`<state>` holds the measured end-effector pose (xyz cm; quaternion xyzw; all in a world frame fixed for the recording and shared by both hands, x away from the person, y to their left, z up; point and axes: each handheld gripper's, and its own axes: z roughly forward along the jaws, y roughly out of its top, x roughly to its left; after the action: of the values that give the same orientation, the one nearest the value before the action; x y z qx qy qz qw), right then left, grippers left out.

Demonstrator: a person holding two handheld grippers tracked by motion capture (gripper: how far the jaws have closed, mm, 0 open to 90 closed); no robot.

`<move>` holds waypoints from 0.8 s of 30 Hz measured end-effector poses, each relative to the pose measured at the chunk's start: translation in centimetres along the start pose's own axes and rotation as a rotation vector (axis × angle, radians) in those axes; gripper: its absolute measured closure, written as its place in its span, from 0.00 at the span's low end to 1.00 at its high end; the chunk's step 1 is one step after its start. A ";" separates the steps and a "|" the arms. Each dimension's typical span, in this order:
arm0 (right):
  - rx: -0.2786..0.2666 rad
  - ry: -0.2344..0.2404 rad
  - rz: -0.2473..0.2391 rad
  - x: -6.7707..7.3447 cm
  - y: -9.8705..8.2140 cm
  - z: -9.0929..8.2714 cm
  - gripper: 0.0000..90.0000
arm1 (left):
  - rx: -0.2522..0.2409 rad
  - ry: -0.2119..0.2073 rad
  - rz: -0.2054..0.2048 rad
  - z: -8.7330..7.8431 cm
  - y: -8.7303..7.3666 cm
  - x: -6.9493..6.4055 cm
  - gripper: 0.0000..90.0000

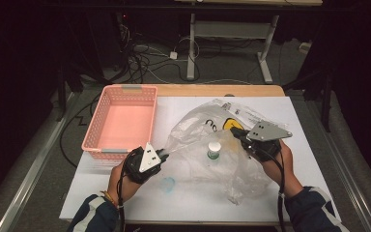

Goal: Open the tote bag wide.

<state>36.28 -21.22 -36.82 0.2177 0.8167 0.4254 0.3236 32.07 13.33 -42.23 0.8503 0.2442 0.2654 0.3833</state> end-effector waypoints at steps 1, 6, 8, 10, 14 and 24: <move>0.009 0.008 -0.004 0.0 -0.1 0.2 0.94 | -0.003 -0.008 -0.006 0.0 0.1 0.0 0.91; -0.004 -0.008 0.015 0.3 -0.3 0.3 0.69 | -0.004 -0.028 0.005 0.3 0.3 -0.3 0.93; -0.021 -0.014 0.020 0.4 0.0 -0.4 0.64 | -0.004 -0.031 0.008 0.4 0.3 -0.3 0.94; -0.041 -0.009 0.016 0.5 0.2 -1.3 0.58 | -0.004 -0.030 0.008 0.4 0.3 -0.4 0.94; -0.066 0.026 0.022 1.1 -0.1 -3.3 0.51 | 0.003 -0.023 0.012 0.5 0.3 -0.4 0.94; -0.009 0.119 -0.010 3.6 -3.7 -7.7 0.40 | 0.021 -0.014 0.021 0.9 0.3 -0.7 0.95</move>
<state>27.96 -25.24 -37.87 0.1863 0.8335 0.4397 0.2777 32.14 12.25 -42.67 0.8588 0.2353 0.2606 0.3731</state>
